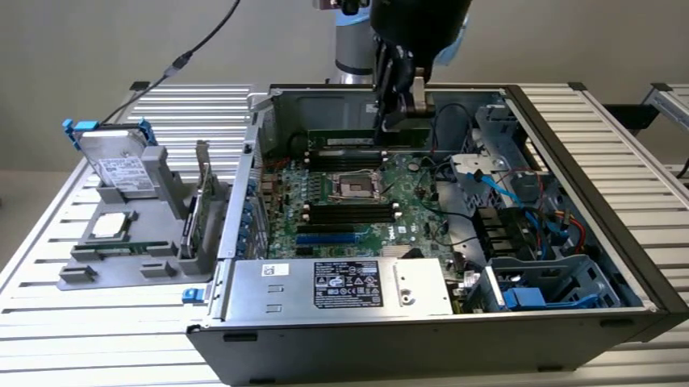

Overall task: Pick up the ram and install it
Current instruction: 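Pick up the ram and move it above insertion slot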

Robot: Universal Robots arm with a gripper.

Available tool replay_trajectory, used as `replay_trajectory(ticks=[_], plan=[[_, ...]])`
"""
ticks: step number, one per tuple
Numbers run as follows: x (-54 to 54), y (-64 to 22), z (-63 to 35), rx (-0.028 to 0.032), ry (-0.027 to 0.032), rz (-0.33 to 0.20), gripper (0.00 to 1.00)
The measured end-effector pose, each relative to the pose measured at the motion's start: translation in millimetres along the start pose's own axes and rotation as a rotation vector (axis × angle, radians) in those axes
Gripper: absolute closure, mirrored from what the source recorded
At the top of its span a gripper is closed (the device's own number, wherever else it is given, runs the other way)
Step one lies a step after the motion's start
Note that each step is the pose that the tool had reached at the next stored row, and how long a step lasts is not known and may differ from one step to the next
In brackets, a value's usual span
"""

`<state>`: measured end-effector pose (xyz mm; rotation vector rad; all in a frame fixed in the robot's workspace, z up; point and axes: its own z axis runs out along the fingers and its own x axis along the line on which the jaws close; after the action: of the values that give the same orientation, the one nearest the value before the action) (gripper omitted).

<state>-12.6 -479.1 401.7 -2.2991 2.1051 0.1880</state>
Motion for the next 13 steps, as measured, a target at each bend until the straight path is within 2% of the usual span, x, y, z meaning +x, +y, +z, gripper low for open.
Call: replay_trajectory(ticks=[4, 10, 13], plan=[[-2.7, -7.4, 7.1, 0.0, -0.0003, 0.003, 0.87], [-6.6, -11.0, 18.3, 0.0012, -0.0013, 0.016, 0.87], [-12.4, -12.0, 24.2, 0.0012, -0.0012, 0.017, 0.87]])
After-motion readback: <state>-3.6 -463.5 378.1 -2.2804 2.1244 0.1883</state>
